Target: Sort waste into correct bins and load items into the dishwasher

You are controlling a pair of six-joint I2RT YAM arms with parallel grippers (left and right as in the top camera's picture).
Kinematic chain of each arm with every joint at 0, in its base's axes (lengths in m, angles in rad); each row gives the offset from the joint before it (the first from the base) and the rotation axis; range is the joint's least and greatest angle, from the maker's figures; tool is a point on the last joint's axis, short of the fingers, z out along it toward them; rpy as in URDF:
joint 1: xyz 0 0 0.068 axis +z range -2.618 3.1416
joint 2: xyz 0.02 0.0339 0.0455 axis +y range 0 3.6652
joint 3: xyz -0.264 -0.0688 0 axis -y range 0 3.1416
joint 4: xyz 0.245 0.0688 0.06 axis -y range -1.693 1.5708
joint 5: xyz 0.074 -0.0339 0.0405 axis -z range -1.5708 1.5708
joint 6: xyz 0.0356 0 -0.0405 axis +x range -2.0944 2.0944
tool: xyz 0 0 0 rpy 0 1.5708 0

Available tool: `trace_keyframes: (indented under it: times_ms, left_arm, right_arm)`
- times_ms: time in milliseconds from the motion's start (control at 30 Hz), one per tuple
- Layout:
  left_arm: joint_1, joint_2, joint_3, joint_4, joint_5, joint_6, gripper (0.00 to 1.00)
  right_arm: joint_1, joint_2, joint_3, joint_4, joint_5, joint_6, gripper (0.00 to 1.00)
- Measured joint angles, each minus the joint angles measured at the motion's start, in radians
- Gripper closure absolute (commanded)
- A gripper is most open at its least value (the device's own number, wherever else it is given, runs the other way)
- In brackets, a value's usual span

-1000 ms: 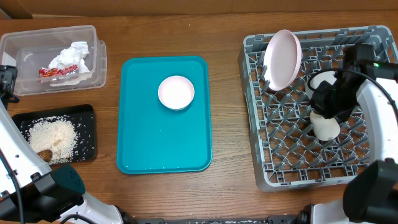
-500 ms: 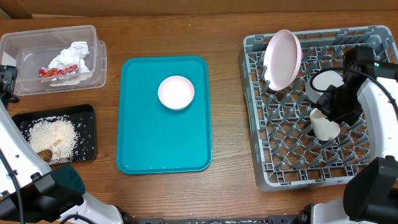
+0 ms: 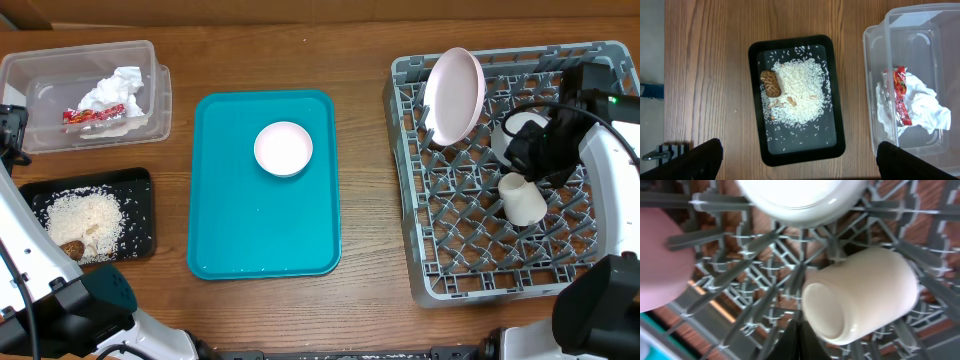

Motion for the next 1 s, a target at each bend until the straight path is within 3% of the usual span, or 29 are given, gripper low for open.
trace_keyframes:
  times_ms: [333, 700, 1000]
  left_arm:
    - [0.0, 0.0, 0.0, 0.0, 0.0, 0.0, 0.0]
    - [0.0, 0.0, 0.0, 0.0, 0.0, 0.0, 0.0]
    - [0.0, 0.0, 0.0, 0.0, 0.0, 0.0, 0.0]
  right_arm:
    - [-0.021, 0.076, -0.004, -0.017, 0.063, 0.003, 0.96]
    - [-0.037, 0.077, 0.145, -0.227, 0.263, 0.092, 0.96]
    - [-0.029, 0.077, 0.146, -0.18, 0.266, 0.097, 0.96]
